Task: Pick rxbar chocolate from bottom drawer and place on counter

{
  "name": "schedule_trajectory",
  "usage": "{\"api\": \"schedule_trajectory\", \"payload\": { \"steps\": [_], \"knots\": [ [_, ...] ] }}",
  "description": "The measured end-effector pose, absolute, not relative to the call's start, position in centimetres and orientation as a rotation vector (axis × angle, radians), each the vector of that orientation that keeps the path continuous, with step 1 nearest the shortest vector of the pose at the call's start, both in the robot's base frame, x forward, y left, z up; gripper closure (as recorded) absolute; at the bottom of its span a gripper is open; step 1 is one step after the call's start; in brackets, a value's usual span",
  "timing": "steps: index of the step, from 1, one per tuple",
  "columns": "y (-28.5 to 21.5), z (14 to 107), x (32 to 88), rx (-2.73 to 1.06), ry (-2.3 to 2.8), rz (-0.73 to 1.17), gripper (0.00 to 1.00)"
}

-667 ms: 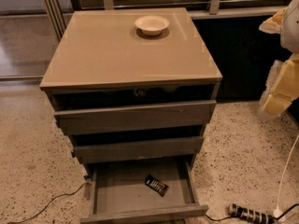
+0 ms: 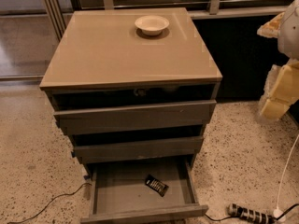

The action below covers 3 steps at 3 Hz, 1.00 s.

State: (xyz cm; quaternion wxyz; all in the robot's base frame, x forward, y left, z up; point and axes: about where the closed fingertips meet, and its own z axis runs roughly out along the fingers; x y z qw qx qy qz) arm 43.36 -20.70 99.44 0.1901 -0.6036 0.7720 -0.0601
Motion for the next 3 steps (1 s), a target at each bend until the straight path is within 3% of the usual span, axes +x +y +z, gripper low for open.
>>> {"api": "schedule_trajectory", "payload": {
  "steps": [3],
  "knots": [
    [-19.2,94.5,41.7,-1.722,2.17,-0.098,0.0]
  ]
}}
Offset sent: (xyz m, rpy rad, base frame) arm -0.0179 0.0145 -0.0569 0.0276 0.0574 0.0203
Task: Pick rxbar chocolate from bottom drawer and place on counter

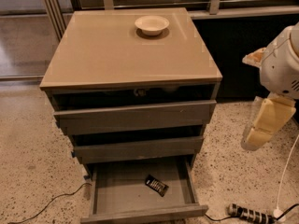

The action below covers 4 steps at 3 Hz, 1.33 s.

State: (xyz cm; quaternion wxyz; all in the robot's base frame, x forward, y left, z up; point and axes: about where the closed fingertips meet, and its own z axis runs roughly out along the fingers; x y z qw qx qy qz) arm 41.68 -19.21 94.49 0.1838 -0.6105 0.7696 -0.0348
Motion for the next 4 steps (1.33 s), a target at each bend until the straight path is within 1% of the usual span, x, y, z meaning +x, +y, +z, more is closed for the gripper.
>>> {"api": "schedule_trajectory", "payload": {
  "steps": [3,4],
  "knots": [
    [-18.1,90.6,40.7,-1.714,2.159,-0.024,0.0],
    [-17.8,88.1,40.2,-1.746,2.139,0.044,0.0]
  ]
}}
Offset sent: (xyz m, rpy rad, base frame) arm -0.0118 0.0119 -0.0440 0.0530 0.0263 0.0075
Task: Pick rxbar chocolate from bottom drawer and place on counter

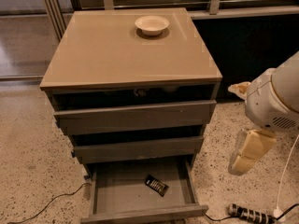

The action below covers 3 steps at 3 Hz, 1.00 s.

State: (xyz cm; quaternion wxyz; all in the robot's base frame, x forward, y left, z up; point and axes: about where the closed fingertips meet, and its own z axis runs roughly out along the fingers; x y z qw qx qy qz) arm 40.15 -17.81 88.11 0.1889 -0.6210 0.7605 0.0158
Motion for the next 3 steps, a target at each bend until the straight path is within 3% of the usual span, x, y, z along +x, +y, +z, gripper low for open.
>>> {"api": "schedule_trajectory", "payload": {
  "steps": [3],
  "knots": [
    [-16.8,84.0,39.9,-1.803,2.079,0.116,0.0]
  ]
}}
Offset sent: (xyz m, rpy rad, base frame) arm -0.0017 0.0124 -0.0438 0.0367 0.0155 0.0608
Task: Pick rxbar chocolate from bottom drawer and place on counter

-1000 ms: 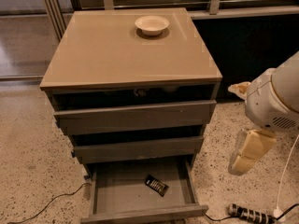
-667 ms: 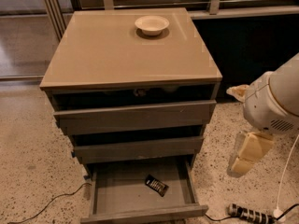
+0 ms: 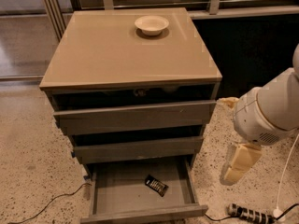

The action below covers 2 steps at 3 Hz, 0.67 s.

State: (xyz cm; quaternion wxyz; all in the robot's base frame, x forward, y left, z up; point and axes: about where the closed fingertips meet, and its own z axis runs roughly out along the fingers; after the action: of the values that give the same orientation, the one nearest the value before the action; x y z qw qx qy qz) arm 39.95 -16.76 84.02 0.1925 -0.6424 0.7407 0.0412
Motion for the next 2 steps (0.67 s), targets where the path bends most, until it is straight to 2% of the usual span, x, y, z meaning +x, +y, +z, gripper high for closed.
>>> {"api": "schedule_trajectory", "payload": {
  "steps": [2],
  "knots": [
    [-15.9,79.9,39.7,-1.828,2.036,0.215,0.0]
  ]
}}
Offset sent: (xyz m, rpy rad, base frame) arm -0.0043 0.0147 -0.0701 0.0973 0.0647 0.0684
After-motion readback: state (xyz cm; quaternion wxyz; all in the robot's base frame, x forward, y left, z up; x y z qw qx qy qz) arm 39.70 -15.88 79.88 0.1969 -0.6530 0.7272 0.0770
